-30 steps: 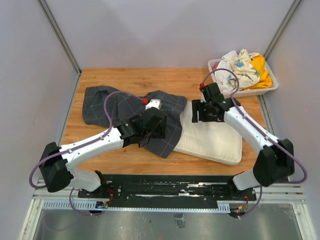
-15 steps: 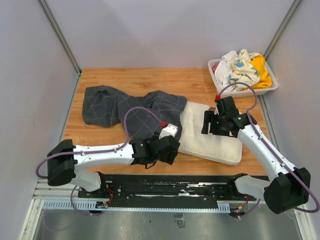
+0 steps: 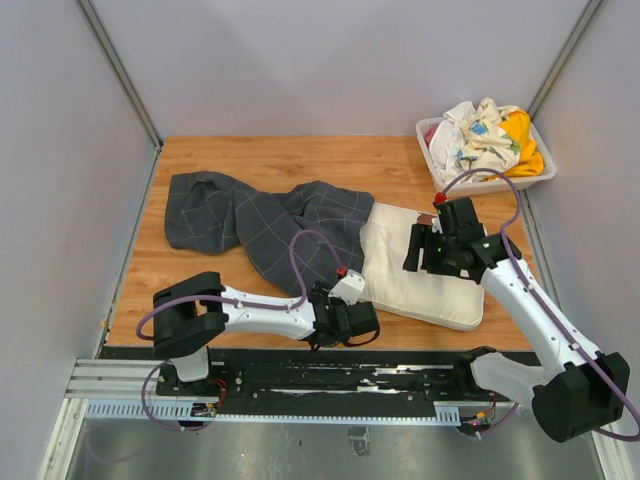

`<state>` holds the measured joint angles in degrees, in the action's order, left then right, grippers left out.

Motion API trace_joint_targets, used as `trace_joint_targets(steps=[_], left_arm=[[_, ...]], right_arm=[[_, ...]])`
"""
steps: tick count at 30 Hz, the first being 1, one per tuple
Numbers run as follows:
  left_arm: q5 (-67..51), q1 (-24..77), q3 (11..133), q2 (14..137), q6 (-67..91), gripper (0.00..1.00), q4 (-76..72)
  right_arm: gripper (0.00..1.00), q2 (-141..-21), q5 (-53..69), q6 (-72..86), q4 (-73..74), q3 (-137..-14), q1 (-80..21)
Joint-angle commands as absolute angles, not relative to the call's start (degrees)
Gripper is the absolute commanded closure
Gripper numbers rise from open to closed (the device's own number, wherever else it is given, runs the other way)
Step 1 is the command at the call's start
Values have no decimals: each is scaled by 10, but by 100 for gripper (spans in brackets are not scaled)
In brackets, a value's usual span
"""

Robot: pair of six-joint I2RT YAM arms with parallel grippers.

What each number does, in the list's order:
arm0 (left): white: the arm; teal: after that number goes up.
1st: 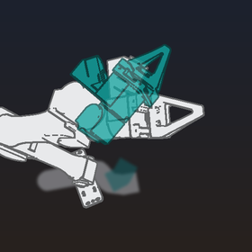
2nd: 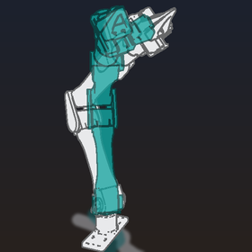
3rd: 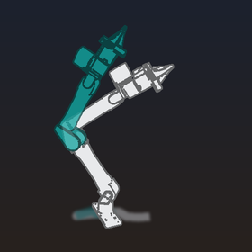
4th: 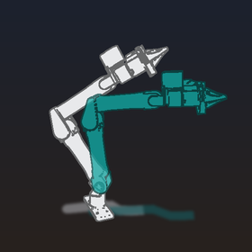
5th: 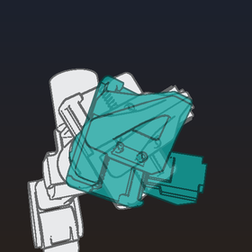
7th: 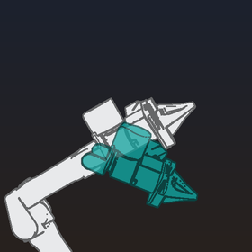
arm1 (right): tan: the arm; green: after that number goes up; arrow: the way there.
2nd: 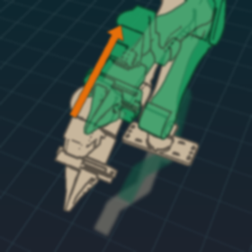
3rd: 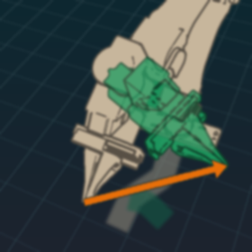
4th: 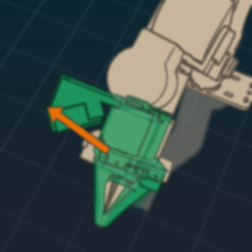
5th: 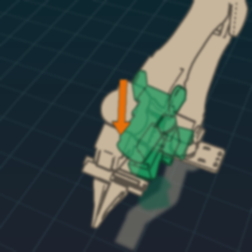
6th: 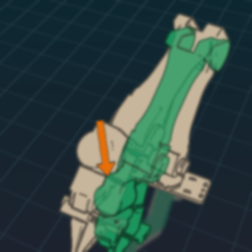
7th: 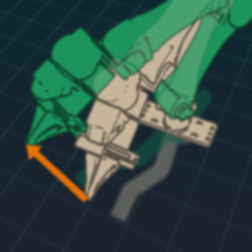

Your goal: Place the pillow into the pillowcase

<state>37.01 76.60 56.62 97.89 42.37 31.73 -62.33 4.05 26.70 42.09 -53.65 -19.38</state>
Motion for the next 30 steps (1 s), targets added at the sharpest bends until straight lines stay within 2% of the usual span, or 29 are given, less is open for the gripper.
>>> trace_joint_targets(steps=[1, 7, 11, 15, 19, 20, 25, 30], left_arm=[[470, 768, 607, 1008, 475, 19, 361], [481, 767, 616, 991, 471, 20, 335], [482, 747, 604, 985, 478, 29, 328], [485, 732, 591, 986, 478, 54, 321], [497, 732, 606, 966, 476, 96, 341], [499, 731, 615, 960, 474, 99, 349], [484, 732, 663, 915, 442, 100, 379], [448, 731, 697, 873, 393, 100, 376]], right_arm=[[30, -613, 47, 271, 437, -528, -180], [30, -607, 47, 268, 438, -521, -180], [30, -605, 49, 267, 439, -517, -180], [30, -604, 49, 268, 438, -516, -180], [30, -600, 42, 267, 438, -512, -180], [30, -598, 40, 266, 438, -511, -180], [30, -570, 1, 279, 459, -516, -180], [22, -539, -92, 300, 509, -515, -179]])
